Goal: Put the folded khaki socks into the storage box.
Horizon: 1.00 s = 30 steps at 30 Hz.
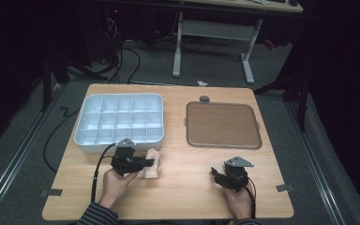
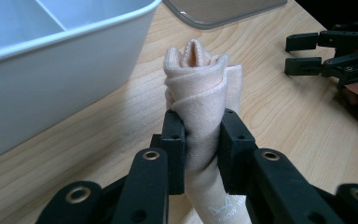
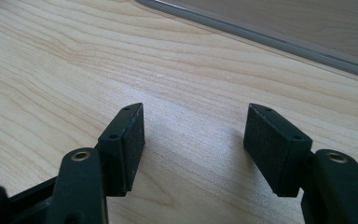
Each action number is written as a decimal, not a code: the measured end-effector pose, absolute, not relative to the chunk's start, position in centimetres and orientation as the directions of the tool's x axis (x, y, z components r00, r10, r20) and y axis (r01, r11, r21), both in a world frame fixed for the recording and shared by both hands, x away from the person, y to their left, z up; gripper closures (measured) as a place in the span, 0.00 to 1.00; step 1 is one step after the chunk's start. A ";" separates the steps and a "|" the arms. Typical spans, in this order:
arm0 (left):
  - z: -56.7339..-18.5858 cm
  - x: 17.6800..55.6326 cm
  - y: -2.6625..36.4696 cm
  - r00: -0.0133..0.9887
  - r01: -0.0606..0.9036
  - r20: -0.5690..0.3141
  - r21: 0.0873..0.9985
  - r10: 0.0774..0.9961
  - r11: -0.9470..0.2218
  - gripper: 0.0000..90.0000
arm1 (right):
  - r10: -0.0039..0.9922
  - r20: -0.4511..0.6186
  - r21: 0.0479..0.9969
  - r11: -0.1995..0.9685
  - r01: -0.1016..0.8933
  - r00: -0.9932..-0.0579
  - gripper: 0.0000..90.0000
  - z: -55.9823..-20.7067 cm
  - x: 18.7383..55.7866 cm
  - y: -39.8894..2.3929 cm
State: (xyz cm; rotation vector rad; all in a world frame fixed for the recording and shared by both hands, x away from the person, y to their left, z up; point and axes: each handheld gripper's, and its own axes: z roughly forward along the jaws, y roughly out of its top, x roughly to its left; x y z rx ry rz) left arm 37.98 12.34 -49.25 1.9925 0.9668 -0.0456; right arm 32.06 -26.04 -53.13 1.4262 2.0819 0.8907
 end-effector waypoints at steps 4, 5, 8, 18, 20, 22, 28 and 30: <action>-49.1 38.0 13.0 0.683 0.652 -0.378 0.700 0.625 -0.290 0.83 | 0.934 -0.015 0.729 0.255 0.636 -0.357 0.42 -53.1 32.0 -26.0; -49.1 38.0 13.2 0.681 0.654 -0.377 0.700 0.628 -0.289 0.83 | 0.934 -0.016 0.729 0.255 0.635 -0.358 0.42 -53.1 32.0 -26.1; -48.9 38.0 13.6 0.675 0.656 -0.375 0.699 0.635 -0.284 0.83 | 0.933 -0.016 0.729 0.256 0.635 -0.359 0.42 -53.1 32.0 -26.0; -48.2 38.2 14.3 0.669 0.652 -0.359 0.703 0.651 -0.283 0.83 | 0.933 -0.014 0.729 0.256 0.635 -0.360 0.42 -53.1 32.0 -26.0; -47.8 38.4 14.6 0.664 0.656 -0.370 0.704 0.650 -0.270 0.83 | 0.933 -0.015 0.728 0.257 0.635 -0.360 0.41 -53.1 32.0 -26.0; -47.6 38.5 14.8 0.661 0.659 -0.372 0.703 0.652 -0.266 0.83 | 0.932 -0.015 0.729 0.258 0.635 -0.361 0.41 -53.1 32.0 -26.0; -46.7 38.7 15.2 0.664 0.646 -0.343 0.710 0.664 -0.280 0.83 | 0.932 -0.016 0.729 0.259 0.634 -0.362 0.41 -53.1 32.1 -26.0; -46.5 38.8 15.6 0.660 0.655 -0.368 0.710 0.655 -0.261 0.83 | 0.932 -0.015 0.729 0.258 0.634 -0.362 0.41 -53.1 32.1 -26.0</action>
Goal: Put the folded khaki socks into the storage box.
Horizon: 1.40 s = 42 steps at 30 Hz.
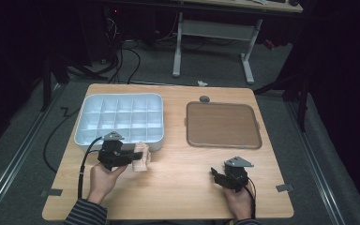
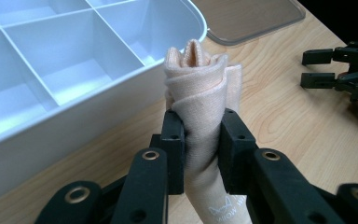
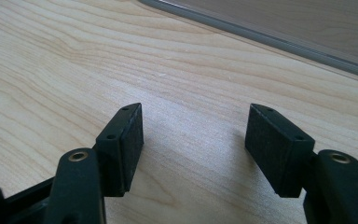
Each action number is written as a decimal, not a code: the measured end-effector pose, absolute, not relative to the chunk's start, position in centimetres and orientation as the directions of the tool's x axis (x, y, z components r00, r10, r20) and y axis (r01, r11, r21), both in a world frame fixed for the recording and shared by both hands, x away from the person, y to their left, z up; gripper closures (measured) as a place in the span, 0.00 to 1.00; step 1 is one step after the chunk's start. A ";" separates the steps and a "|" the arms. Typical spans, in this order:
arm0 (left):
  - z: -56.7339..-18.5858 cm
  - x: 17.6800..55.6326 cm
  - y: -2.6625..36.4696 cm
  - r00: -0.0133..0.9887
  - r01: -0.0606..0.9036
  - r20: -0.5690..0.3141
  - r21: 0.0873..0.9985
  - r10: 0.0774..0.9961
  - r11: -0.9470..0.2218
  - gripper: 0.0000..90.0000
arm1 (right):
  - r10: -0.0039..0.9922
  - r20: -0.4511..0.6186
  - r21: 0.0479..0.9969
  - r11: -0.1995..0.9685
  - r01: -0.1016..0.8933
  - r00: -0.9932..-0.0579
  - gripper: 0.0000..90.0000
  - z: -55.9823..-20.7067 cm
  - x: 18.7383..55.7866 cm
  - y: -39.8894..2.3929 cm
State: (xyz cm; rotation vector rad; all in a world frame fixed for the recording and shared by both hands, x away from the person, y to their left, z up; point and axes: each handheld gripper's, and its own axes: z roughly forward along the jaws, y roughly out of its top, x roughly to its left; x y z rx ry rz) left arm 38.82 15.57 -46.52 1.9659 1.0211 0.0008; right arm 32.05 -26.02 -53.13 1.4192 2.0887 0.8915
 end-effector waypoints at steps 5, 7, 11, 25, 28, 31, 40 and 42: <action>-45.9 38.9 16.2 0.660 0.649 -0.368 0.718 0.656 -0.251 0.83 | 0.932 -0.015 0.728 0.258 0.634 -0.362 0.41 -53.1 32.1 -26.0; -45.6 39.0 16.5 0.660 0.648 -0.370 0.720 0.654 -0.247 0.83 | 0.932 -0.015 0.729 0.258 0.634 -0.363 0.41 -53.1 32.1 -26.0; -45.2 39.3 16.7 0.654 0.650 -0.356 0.715 0.667 -0.256 0.83 | 0.932 -0.017 0.729 0.259 0.634 -0.362 0.41 -53.1 32.1 -26.0; -44.0 40.0 17.5 0.647 0.641 -0.320 0.719 0.692 -0.267 0.83 | 0.932 -0.016 0.728 0.259 0.635 -0.361 0.41 -53.1 32.0 -26.0; -43.8 40.2 17.8 0.640 0.645 -0.324 0.719 0.696 -0.259 0.83 | 0.932 -0.017 0.729 0.260 0.634 -0.362 0.41 -53.1 32.0 -26.0; -43.6 40.4 18.1 0.636 0.645 -0.326 0.723 0.699 -0.250 0.83 | 0.932 -0.017 0.728 0.260 0.634 -0.362 0.41 -53.1 32.1 -26.0; -43.5 40.9 19.1 0.622 0.655 -0.339 0.719 0.705 -0.232 0.83 | 0.932 -0.018 0.729 0.260 0.634 -0.363 0.41 -53.1 32.1 -26.0; -43.4 41.0 19.3 0.618 0.656 -0.340 0.720 0.709 -0.226 0.83 | 0.932 -0.019 0.729 0.261 0.633 -0.363 0.41 -53.1 32.0 -26.0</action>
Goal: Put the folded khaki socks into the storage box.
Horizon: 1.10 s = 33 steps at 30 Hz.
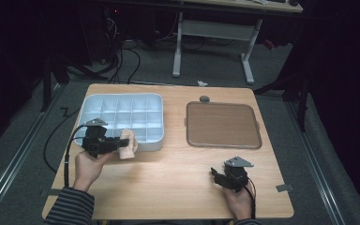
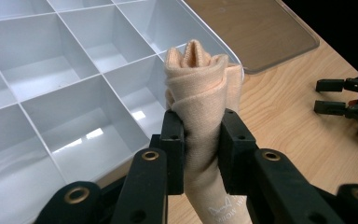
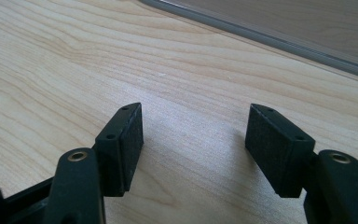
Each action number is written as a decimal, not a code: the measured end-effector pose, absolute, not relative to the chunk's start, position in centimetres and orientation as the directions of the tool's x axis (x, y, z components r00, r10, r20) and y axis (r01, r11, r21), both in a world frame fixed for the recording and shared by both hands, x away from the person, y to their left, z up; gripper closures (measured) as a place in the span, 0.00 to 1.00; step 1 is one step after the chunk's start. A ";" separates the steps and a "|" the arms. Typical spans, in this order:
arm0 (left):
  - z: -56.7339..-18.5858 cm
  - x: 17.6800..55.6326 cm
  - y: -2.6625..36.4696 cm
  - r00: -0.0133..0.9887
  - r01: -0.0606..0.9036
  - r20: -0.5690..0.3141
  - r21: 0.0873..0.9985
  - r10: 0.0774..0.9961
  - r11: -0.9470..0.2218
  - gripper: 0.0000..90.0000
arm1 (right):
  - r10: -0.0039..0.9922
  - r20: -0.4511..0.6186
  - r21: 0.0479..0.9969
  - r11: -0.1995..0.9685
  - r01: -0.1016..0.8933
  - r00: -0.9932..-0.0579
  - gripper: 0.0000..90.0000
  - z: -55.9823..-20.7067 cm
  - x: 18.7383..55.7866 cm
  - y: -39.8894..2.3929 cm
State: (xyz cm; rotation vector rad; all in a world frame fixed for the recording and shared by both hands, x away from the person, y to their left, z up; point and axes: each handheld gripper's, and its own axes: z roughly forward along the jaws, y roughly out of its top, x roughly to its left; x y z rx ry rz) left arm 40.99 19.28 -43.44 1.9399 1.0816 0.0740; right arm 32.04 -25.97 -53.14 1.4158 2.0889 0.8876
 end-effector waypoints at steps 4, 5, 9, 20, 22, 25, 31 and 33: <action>-43.1 41.2 19.4 0.623 0.649 -0.321 0.721 0.713 -0.243 0.83 | 0.932 -0.018 0.728 0.261 0.634 -0.362 0.41 -53.1 32.0 -26.0; -43.0 41.3 19.5 0.623 0.647 -0.320 0.723 0.714 -0.241 0.83 | 0.932 -0.019 0.728 0.261 0.633 -0.362 0.41 -53.1 32.0 -26.0; -42.8 41.8 19.8 0.620 0.657 -0.337 0.717 0.709 -0.233 0.83 | 0.932 -0.020 0.728 0.262 0.633 -0.363 0.41 -53.1 32.0 -26.0; -42.5 42.8 20.9 0.602 0.667 -0.343 0.713 0.721 -0.217 0.83 | 0.932 -0.020 0.728 0.262 0.633 -0.363 0.41 -53.1 32.1 -26.0; -42.3 43.0 20.9 0.605 0.662 -0.333 0.716 0.723 -0.224 0.83 | 0.932 -0.020 0.728 0.262 0.634 -0.362 0.40 -53.1 32.0 -26.0; -42.1 43.4 20.9 0.604 0.661 -0.330 0.717 0.726 -0.223 0.83 | 0.932 -0.020 0.728 0.262 0.634 -0.362 0.40 -53.1 32.1 -26.0; -41.9 44.2 20.7 0.605 0.662 -0.325 0.713 0.727 -0.232 0.83 | 0.932 -0.019 0.728 0.262 0.634 -0.363 0.40 -53.1 32.1 -26.0; -41.9 44.4 20.6 0.605 0.663 -0.333 0.714 0.723 -0.225 0.83 | 0.932 -0.019 0.728 0.262 0.634 -0.363 0.40 -53.1 32.1 -26.0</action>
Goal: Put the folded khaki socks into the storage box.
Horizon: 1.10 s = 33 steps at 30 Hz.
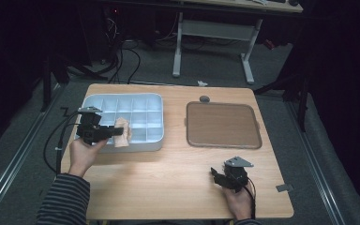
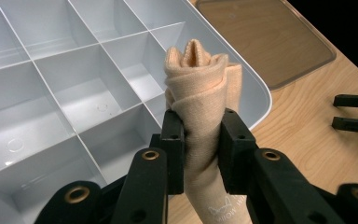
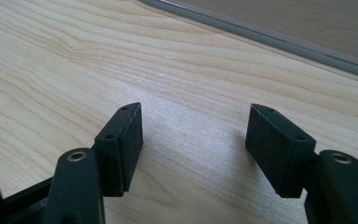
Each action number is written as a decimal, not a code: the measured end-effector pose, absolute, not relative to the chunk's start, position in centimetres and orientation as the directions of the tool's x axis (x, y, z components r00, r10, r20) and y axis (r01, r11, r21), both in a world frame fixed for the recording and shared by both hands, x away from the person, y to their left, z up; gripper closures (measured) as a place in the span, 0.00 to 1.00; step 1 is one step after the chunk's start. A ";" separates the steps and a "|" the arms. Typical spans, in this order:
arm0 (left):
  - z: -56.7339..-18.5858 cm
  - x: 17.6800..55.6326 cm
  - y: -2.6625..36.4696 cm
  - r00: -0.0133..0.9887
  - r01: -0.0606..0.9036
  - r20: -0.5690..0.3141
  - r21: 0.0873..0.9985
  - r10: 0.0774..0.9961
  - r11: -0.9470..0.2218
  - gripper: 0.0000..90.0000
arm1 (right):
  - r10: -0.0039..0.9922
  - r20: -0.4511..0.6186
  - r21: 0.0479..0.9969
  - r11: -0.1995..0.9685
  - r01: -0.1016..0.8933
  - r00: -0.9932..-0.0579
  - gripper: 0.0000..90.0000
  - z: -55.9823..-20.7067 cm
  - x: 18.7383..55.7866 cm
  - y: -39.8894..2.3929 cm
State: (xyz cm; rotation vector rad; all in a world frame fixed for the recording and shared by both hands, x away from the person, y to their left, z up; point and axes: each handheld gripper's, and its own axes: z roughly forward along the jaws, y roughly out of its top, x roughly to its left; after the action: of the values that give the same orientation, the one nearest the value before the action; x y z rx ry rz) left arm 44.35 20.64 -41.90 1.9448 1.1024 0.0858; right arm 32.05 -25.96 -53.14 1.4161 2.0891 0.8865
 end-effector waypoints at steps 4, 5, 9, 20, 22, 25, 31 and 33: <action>-42.2 44.8 20.7 0.590 0.677 -0.346 0.704 0.729 -0.214 0.83 | 0.932 -0.019 0.728 0.262 0.634 -0.363 0.40 -53.1 32.1 -26.0; -42.2 44.9 20.8 0.588 0.679 -0.346 0.702 0.731 -0.213 0.83 | 0.932 -0.019 0.728 0.262 0.634 -0.363 0.40 -53.1 32.1 -26.0; -42.5 45.4 21.0 0.577 0.691 -0.359 0.693 0.733 -0.205 0.83 | 0.932 -0.019 0.728 0.262 0.633 -0.363 0.40 -53.1 32.1 -26.0; -42.2 46.2 20.4 0.591 0.676 -0.303 0.692 0.748 -0.253 0.83 | 0.932 -0.020 0.728 0.262 0.634 -0.362 0.40 -53.1 32.1 -26.0; -42.4 46.4 20.4 0.586 0.683 -0.314 0.688 0.747 -0.247 0.83 | 0.932 -0.020 0.728 0.262 0.633 -0.363 0.40 -53.1 32.1 -26.0; -42.7 46.7 20.3 0.581 0.691 -0.315 0.678 0.750 -0.251 0.83 | 0.932 -0.019 0.728 0.262 0.634 -0.363 0.40 -53.1 32.0 -26.0; -43.2 47.2 20.4 0.563 0.714 -0.328 0.655 0.758 -0.247 0.83 | 0.932 -0.019 0.728 0.262 0.633 -0.363 0.40 -53.1 32.1 -26.0; -43.3 47.3 20.3 0.562 0.717 -0.327 0.650 0.760 -0.251 0.83 | 0.932 -0.020 0.728 0.262 0.633 -0.363 0.40 -53.1 32.1 -26.0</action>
State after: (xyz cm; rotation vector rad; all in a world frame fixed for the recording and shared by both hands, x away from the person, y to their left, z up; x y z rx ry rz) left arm 47.28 20.28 -43.35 2.0041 1.1843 0.0675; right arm 32.05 -25.96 -53.15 1.4154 2.0891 0.8866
